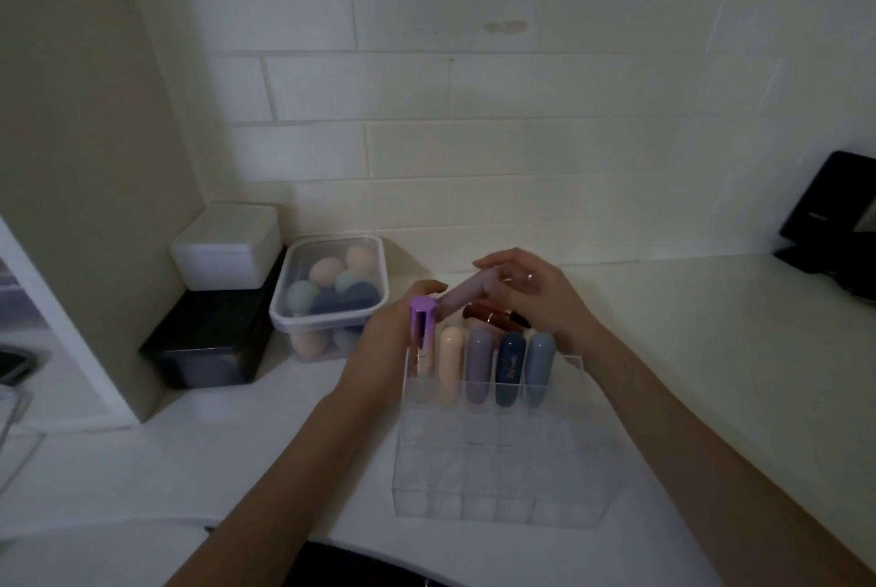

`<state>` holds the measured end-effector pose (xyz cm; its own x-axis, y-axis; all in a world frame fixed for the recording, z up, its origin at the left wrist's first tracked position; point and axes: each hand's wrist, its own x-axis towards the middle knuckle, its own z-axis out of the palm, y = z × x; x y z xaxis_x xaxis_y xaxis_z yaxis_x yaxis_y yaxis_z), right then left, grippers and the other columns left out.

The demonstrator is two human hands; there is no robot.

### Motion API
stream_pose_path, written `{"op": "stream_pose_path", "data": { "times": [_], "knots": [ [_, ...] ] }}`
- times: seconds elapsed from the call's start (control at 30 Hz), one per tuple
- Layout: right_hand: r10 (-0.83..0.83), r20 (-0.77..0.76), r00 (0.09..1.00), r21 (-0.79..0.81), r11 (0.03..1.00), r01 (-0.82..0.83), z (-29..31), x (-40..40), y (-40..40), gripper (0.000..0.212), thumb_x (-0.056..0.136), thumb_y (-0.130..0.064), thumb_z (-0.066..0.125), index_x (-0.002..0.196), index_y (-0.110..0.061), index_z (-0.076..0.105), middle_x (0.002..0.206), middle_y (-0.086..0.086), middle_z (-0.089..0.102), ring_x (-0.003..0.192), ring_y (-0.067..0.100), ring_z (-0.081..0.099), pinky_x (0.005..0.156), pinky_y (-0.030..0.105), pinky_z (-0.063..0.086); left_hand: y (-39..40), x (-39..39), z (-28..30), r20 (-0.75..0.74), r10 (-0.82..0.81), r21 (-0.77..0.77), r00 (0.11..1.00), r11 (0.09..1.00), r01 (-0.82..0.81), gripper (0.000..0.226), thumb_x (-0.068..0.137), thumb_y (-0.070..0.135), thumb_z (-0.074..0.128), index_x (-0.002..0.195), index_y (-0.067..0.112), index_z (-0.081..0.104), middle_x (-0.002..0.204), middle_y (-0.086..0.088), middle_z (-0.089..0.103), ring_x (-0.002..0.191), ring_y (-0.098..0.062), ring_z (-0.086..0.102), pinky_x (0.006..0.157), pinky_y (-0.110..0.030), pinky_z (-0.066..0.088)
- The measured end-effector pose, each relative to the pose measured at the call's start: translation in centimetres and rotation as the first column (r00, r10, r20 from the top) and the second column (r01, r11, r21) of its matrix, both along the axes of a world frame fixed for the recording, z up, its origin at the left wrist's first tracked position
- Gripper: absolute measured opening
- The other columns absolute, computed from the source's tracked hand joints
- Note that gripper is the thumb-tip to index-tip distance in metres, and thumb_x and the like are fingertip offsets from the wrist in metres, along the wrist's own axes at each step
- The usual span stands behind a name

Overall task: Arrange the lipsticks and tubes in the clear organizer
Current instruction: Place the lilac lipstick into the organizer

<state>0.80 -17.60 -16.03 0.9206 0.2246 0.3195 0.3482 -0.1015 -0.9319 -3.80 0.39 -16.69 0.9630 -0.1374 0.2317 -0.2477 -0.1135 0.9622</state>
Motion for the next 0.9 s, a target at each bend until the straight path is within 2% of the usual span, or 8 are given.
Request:
{"op": "stream_pose_path", "data": {
  "times": [0.1, 0.23, 0.33, 0.47, 0.57, 0.67, 0.77, 0.9],
  "knots": [
    [0.022, -0.034, 0.999, 0.104, 0.994, -0.018, 0.9, 0.1, -1.1, 0.021, 0.090, -0.006, 0.056, 0.111, -0.009, 0.060, 0.098, 0.010, 0.065, 0.087, 0.016, 0.067, 0.078, 0.030, 0.057, 1.1, -0.4, -1.2, 0.002, 0.089, -0.140, 0.996, 0.986, -0.088, 0.016, 0.093, 0.029, 0.050, 0.093, 0.029, 0.066, 0.086, -0.005, 0.068, 0.084, -0.019, 0.063, 0.076, -0.036, 0.050],
    [0.097, -0.062, 0.993, 0.142, 0.986, -0.088, 2.2, -0.5, -1.7, 0.026, 0.092, -0.002, 0.050, 0.114, -0.012, 0.061, 0.096, 0.006, 0.062, 0.089, 0.017, 0.065, 0.078, 0.031, 0.056, 2.3, -1.0, -1.8, -0.071, 0.155, -0.203, 0.985, 0.965, -0.166, 0.027, 0.098, 0.013, 0.044, 0.090, 0.005, 0.069, 0.079, -0.012, 0.071, 0.076, -0.022, 0.064, 0.069, -0.032, 0.050],
    [0.090, -0.066, 0.994, 0.108, 0.991, -0.083, 2.8, -1.3, -1.9, 0.029, 0.093, -0.004, 0.050, 0.118, -0.016, 0.058, 0.089, 0.004, 0.062, 0.083, 0.018, 0.065, 0.080, 0.035, 0.057, 2.5, -1.6, -1.6, -0.197, 0.034, -0.300, 0.980, 0.949, -0.094, 0.026, 0.092, 0.013, 0.048, 0.086, 0.009, 0.072, 0.074, -0.003, 0.075, 0.069, -0.019, 0.068, 0.067, -0.030, 0.052],
    [0.070, -0.087, 0.994, 0.145, 0.988, -0.057, 2.6, -2.8, -2.4, 0.024, 0.092, -0.004, 0.051, 0.114, -0.014, 0.057, 0.078, -0.002, 0.064, 0.077, 0.016, 0.066, 0.075, 0.031, 0.057, 2.9, -3.2, -2.0, -0.161, -0.083, -0.312, 0.984, 0.950, 0.029, 0.028, 0.077, 0.022, 0.050, 0.093, 0.013, 0.071, 0.083, -0.001, 0.076, 0.076, -0.015, 0.070, 0.071, -0.027, 0.055],
    [0.074, -0.093, 0.993, 0.105, 0.992, -0.064, 2.6, -4.2, -3.6, 0.032, 0.091, -0.008, 0.055, 0.120, -0.020, 0.054, 0.092, 0.006, 0.063, 0.086, 0.018, 0.066, 0.078, 0.032, 0.056, 3.1, -4.1, -2.1, -0.159, -0.161, -0.255, 0.974, 0.960, 0.117, 0.022, 0.082, 0.020, 0.059, 0.095, 0.011, 0.074, 0.095, -0.014, 0.073, 0.088, -0.023, 0.069, 0.081, -0.035, 0.053],
    [0.035, -0.078, 0.996, 0.125, 0.992, -0.025, 2.8, -5.5, -4.9, 0.029, 0.089, -0.009, 0.055, 0.115, -0.021, 0.059, 0.099, 0.007, 0.066, 0.093, 0.017, 0.066, 0.077, 0.031, 0.057, 2.8, -4.6, -1.9, -0.184, -0.145, -0.235, 0.972, 0.967, 0.100, 0.028, 0.090, 0.015, 0.052, 0.102, -0.004, 0.068, 0.099, -0.027, 0.067, 0.087, -0.028, 0.064, 0.078, -0.036, 0.051],
    [0.021, -0.064, 0.998, 0.147, 0.989, -0.012, 2.9, -6.7, -5.7, 0.021, 0.085, -0.010, 0.057, 0.105, -0.017, 0.060, 0.100, 0.007, 0.065, 0.093, 0.015, 0.066, 0.073, 0.027, 0.056, 2.6, -5.0, -1.7, -0.180, -0.126, -0.257, 0.976, 0.963, 0.077, 0.024, 0.090, 0.009, 0.050, 0.095, -0.007, 0.066, 0.087, -0.021, 0.066, 0.079, -0.025, 0.062, 0.068, -0.029, 0.051],
    [0.020, -0.015, 1.000, 0.153, 0.988, -0.018, 2.9, -8.0, -5.6, 0.021, 0.082, -0.002, 0.060, 0.101, -0.010, 0.057, 0.089, -0.004, 0.067, 0.089, 0.015, 0.067, 0.073, 0.028, 0.057, 2.7, -5.4, -1.8, -0.158, -0.085, -0.261, 0.984, 0.965, 0.041, 0.031, 0.085, 0.012, 0.056, 0.099, -0.016, 0.060, 0.093, -0.028, 0.062, 0.082, -0.028, 0.059, 0.069, -0.032, 0.050]
  ]
}}
